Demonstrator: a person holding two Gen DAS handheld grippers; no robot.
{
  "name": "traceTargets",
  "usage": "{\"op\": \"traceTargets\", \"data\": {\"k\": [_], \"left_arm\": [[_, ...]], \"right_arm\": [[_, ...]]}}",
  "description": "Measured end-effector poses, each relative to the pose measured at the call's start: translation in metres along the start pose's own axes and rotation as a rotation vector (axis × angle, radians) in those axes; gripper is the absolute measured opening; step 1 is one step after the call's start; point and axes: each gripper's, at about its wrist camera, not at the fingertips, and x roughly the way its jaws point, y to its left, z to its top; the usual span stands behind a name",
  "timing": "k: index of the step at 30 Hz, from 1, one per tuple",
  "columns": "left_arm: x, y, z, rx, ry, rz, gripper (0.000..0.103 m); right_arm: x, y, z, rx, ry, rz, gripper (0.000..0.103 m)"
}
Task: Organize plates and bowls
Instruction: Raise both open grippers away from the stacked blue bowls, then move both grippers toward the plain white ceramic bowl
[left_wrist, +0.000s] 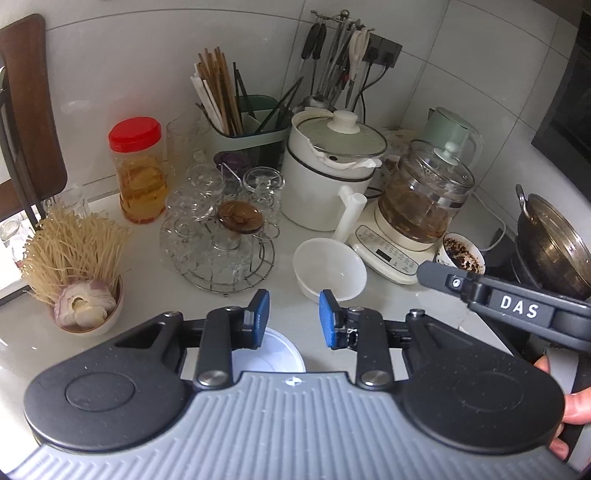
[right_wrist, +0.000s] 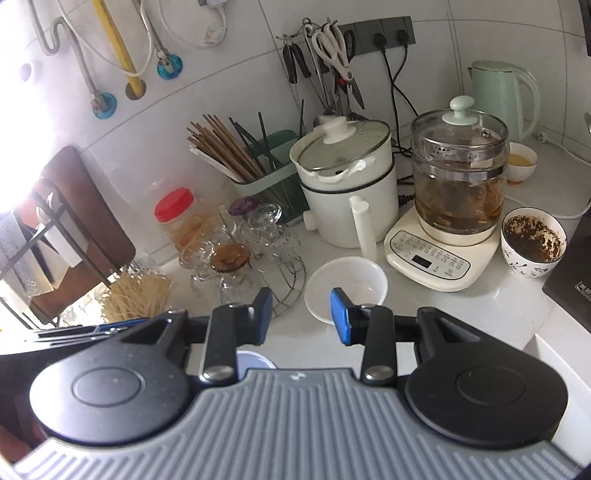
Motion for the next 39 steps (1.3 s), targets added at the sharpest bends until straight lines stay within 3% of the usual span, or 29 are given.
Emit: {"op": "traceTargets", "data": {"k": [14, 26, 32, 39], "left_arm": [[0.019, -0.043, 0.001, 0.102, 0.039, -0.081, 0.034], [0.054, -0.069, -0.008, 0.113, 0.111, -0.136, 0.048], [0.077, -0.075, -0.006, 0.090, 0.129, -0.119, 0.052], [0.111, -0.070, 0.003, 0.023, 0.152, -0.095, 0.054]], "right_arm": [[-0.026, -0.038, -0.010, 0.068, -0.019, -0.102, 0.039], [-0.022, -0.081, -0.020, 0.132, 0.018, -0.183, 0.039], [-0.008, -0.102, -0.017, 0.157, 0.029, -0.180, 0.039], [0.022, -0.128, -0.011, 0.238, 0.068, -0.090, 0.039]]}}
